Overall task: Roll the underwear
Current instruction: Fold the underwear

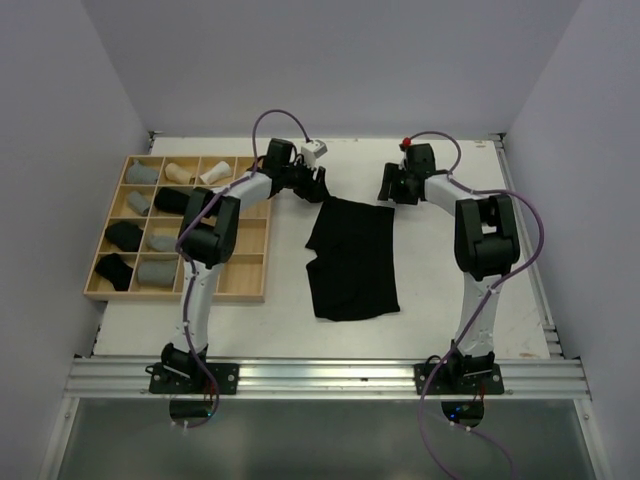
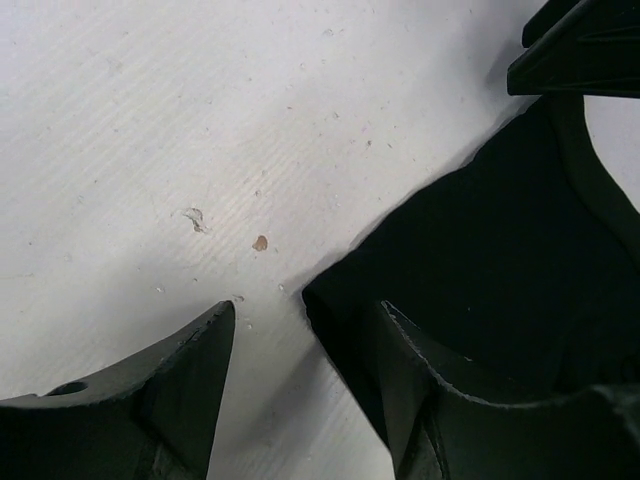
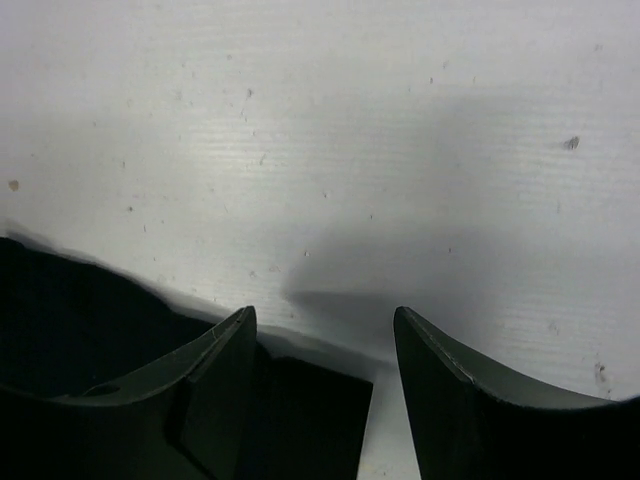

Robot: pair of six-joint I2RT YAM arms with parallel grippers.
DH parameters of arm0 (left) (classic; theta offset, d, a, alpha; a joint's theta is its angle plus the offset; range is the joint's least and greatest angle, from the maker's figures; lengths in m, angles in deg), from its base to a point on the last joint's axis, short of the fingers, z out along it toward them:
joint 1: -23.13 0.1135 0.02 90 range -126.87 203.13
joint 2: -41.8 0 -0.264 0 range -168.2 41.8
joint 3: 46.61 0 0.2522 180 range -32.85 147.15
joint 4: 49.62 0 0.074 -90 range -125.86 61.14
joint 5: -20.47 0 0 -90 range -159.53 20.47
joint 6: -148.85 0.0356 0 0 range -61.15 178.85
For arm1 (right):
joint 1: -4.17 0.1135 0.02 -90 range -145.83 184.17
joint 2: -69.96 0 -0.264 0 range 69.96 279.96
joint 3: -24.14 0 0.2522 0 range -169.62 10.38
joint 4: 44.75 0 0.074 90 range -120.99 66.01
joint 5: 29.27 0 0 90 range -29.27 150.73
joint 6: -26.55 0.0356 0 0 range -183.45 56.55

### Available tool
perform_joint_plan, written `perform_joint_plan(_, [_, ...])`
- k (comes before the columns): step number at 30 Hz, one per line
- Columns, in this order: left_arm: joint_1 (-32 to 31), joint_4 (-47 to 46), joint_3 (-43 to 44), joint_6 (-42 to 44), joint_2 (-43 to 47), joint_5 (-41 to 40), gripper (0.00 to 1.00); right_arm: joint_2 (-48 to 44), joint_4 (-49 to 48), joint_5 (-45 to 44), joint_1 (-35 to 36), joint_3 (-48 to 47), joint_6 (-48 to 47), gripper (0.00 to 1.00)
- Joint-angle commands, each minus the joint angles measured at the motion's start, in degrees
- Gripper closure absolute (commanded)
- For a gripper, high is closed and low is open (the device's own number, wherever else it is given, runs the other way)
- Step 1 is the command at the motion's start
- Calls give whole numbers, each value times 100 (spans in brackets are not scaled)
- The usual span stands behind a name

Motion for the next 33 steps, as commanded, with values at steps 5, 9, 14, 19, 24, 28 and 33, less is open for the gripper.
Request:
perform_joint_plan(5, [162, -428, 352, -422, -267, 461, 39, 396, -196, 669, -218, -516, -426, 39])
perform_joint_plan(9, [162, -499, 291, -571, -284, 726, 39, 414, 101, 1171, -235, -542, -690, 41])
perform_joint_plan(14, [162, -481, 238, -677, -346, 1120, 41, 353, 349, 1663, -253, -297, -910, 43])
perform_joint_plan(19, [162, -437, 264, -765, -442, 1201, 42, 616, 480, 2129, -349, -393, -849, 46])
perform_joint_plan(24, [162, -358, 308, -905, -574, 1253, 46, 792, 682, 2235, -481, -595, -928, 48])
perform_joint_plan(28, [162, -463, 299, -1011, -610, 1297, 54, 836, 964, 2366, -543, -595, -1103, 48])
perform_joint_plan(33, [162, -481, 317, -1046, -645, 1332, 59, 862, 1087, 2586, -570, -525, -1226, 48])
